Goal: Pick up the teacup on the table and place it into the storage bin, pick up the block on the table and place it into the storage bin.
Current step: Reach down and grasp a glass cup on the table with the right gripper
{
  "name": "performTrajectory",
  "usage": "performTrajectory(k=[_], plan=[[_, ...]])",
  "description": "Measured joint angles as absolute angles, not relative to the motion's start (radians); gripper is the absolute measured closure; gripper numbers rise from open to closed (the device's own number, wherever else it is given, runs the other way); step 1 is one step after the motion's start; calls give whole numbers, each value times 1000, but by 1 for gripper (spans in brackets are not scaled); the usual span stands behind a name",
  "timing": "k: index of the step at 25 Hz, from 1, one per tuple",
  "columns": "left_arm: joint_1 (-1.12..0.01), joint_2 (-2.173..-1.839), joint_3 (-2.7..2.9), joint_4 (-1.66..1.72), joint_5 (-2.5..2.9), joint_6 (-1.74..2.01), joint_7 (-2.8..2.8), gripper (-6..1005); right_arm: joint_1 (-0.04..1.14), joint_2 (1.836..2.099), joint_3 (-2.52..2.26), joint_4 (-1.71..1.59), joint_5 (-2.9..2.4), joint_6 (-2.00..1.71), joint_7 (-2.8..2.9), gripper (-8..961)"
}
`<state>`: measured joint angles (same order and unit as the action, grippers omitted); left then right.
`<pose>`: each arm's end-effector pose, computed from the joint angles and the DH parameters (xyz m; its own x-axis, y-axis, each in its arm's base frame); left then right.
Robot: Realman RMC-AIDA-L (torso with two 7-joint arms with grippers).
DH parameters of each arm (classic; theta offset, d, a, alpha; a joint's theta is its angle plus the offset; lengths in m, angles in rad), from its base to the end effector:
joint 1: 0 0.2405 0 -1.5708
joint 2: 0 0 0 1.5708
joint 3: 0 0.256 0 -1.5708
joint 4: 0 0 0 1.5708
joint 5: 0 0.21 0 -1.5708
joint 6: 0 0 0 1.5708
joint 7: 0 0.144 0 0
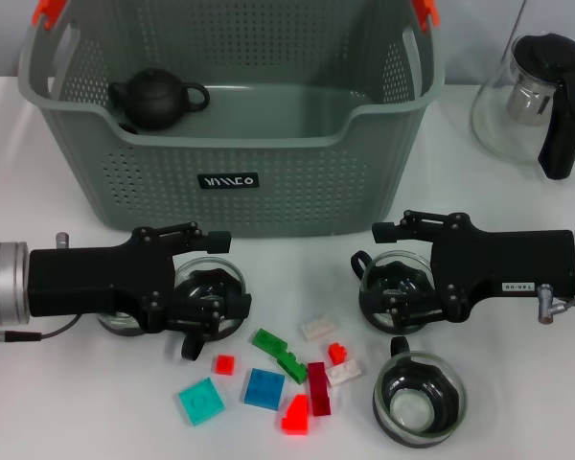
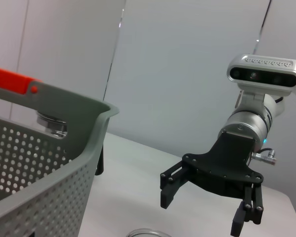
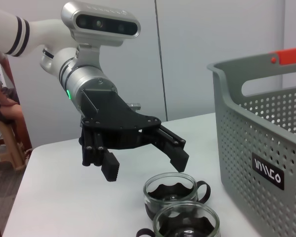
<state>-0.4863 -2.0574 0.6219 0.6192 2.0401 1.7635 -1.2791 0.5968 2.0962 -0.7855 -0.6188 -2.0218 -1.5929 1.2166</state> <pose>-0.2703 0.2943 0.0077 0.7815 0.3037 0.5450 0.3810 -0.9240 -0.0314 0.2331 0.3280 -0.0278 0.8824 -0.1622 -0.4416 -0.2211 -0.9715 -0.0849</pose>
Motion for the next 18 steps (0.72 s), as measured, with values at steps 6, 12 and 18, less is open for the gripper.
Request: performTrajectory(k=[6,12,18], plan=[[-486,-2055,618,620,2044,1758,-1320,65,598,2095,-787,-618,-2024,-1591,1227,0],[-483,-2055,617,619,2044,1753,-1336,66,601,2094,-790,-621,-2025,-1591,1247,0],[-471,-2061,592,620,2035,1752,-1325,66,603,2092,-803,-632,-2025,-1598,1265,-1]])
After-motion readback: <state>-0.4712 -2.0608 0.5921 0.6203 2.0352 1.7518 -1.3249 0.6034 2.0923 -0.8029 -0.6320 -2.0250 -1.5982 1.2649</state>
